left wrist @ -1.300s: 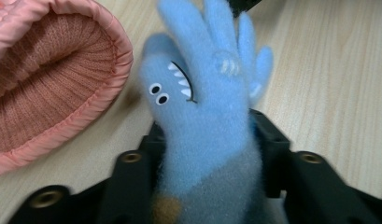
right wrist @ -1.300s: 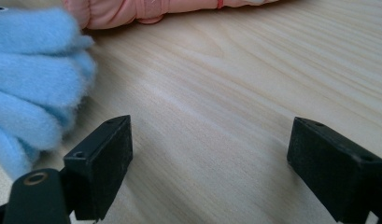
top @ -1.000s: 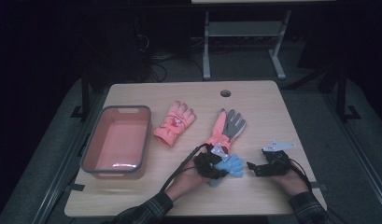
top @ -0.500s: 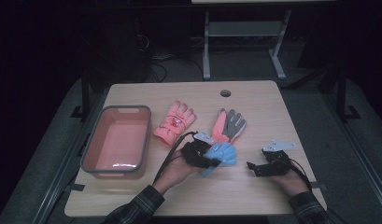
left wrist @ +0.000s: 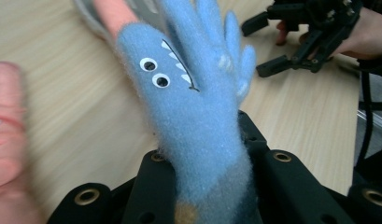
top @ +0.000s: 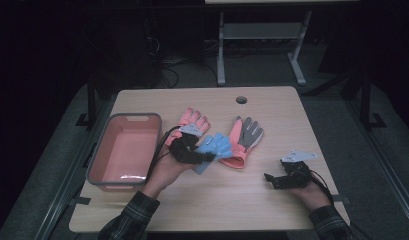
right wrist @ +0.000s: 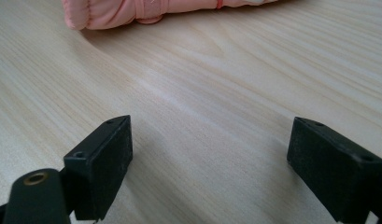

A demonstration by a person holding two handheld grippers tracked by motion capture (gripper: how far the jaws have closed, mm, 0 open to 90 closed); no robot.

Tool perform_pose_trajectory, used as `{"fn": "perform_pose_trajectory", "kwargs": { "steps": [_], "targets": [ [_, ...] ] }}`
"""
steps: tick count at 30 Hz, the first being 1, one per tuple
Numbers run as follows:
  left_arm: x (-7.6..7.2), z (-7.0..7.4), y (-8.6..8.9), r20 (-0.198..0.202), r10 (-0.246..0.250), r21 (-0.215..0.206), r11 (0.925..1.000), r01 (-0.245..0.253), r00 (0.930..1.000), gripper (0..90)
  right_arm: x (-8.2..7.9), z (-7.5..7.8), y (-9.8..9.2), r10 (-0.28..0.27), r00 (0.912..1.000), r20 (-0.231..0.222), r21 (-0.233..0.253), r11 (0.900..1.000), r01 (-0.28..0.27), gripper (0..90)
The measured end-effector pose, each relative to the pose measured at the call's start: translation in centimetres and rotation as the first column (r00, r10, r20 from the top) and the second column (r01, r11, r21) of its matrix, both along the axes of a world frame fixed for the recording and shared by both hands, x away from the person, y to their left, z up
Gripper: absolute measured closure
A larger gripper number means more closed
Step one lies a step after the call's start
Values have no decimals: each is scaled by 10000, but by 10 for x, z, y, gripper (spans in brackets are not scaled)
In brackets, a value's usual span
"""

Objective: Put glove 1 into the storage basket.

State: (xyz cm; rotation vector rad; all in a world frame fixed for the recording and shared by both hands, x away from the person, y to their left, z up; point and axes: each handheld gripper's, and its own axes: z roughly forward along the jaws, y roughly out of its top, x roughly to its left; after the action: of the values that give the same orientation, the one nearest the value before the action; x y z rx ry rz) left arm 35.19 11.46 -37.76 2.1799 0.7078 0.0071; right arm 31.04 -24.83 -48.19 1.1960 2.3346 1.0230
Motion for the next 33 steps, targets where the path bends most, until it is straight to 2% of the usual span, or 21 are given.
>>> {"fn": "perform_pose_trajectory", "kwargs": {
  "steps": [5, 9, 19, 27, 28, 30, 33],
  "targets": [
    [4, 10, 20, 75, 425, -87, 9991, -424, 9991, 733, 0, 0, 0, -4, 10000, 4, 1, 10000, 4, 136],
    [6, 16, 37, 211, 748, 98, 9971, -750, 9970, 733, 0, 0, 0, -1, 10000, 5, -2, 10000, 1, 136],
    [11, 27, 88, 408, 1762, 281, 9837, -1774, 9835, 734, 0, 0, 0, -3, 10000, 7, -1, 10000, 3, 136],
    [10, 28, 136, 423, 2873, 344, 9568, -2887, 9569, 734, 0, 0, 0, 9, 10000, -6, -5, 10000, -9, 133],
    [9, 27, 141, 382, 3081, 296, 9505, -3092, 9506, 734, 0, 0, 0, 8, 10000, -11, -4, 10000, -8, 133],
    [9, 24, 153, 376, 3299, 503, 9421, -3315, 9433, 733, 0, 0, 0, 17, 10000, -9, 0, 10000, -17, 131],
    [10, 16, 169, 316, 3745, 752, 9236, -3758, 9267, 733, 0, 0, 0, 22, 10000, -4, -2, 10000, -22, 131]
  ]
}}
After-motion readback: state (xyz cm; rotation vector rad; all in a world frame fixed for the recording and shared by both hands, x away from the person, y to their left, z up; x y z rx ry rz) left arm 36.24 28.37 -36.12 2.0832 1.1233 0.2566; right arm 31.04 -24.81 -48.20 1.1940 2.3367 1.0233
